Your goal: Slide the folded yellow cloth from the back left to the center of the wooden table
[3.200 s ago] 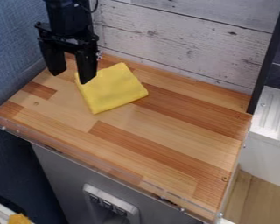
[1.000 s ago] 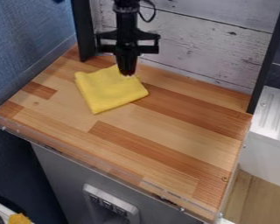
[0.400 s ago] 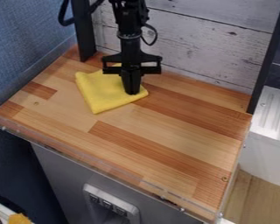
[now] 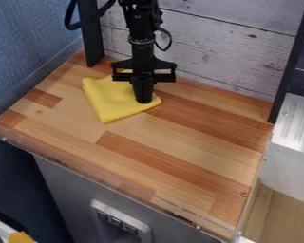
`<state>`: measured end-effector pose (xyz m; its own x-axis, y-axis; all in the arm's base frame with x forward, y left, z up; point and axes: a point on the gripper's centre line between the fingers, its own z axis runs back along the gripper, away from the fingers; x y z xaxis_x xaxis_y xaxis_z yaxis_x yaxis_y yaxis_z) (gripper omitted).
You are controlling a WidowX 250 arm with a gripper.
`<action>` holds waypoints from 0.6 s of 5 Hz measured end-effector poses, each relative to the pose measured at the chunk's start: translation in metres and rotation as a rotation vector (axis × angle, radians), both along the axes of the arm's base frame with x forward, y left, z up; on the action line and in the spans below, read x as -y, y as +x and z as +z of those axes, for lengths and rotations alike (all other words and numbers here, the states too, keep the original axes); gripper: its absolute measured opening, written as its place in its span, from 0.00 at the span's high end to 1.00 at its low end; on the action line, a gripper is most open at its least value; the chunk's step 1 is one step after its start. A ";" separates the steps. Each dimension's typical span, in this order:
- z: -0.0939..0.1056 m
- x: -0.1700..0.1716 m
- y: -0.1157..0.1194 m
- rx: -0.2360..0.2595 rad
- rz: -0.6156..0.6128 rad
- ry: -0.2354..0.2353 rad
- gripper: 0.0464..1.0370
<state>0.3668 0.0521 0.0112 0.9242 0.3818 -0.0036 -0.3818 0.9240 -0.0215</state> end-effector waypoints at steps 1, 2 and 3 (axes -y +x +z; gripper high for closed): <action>-0.001 0.022 0.000 -0.003 -0.071 0.001 0.98; -0.002 0.046 -0.002 -0.007 -0.155 0.008 0.98; -0.002 0.059 -0.002 -0.004 -0.213 0.016 0.98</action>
<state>0.3652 -0.0070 0.0091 0.9841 0.1774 -0.0025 -0.1774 0.9841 -0.0047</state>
